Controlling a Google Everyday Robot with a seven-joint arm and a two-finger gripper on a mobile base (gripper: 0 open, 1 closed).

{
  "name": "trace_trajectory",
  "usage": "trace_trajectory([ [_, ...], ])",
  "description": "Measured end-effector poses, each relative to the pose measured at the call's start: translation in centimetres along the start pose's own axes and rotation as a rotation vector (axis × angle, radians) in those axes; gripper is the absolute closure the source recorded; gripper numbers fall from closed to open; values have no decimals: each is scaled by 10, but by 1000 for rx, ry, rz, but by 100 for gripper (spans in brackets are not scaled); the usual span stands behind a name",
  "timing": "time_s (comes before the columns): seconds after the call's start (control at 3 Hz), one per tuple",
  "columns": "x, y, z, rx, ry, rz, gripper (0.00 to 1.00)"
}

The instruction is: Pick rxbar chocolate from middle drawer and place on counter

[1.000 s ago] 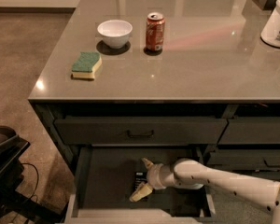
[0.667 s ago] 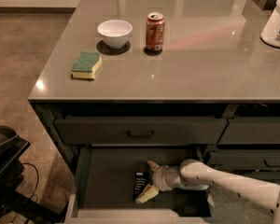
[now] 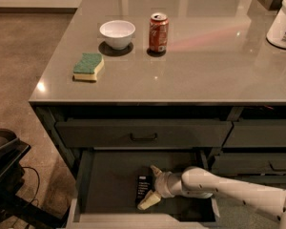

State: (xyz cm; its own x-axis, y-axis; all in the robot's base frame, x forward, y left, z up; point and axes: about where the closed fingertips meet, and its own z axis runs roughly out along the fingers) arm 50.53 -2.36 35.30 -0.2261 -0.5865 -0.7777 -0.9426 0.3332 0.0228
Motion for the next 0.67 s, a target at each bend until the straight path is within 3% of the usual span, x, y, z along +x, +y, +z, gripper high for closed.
trace_trajectory([
  [0.33, 6, 2, 1, 71, 29, -15, 0],
  [0.67, 5, -4, 2, 105, 24, -15, 0],
])
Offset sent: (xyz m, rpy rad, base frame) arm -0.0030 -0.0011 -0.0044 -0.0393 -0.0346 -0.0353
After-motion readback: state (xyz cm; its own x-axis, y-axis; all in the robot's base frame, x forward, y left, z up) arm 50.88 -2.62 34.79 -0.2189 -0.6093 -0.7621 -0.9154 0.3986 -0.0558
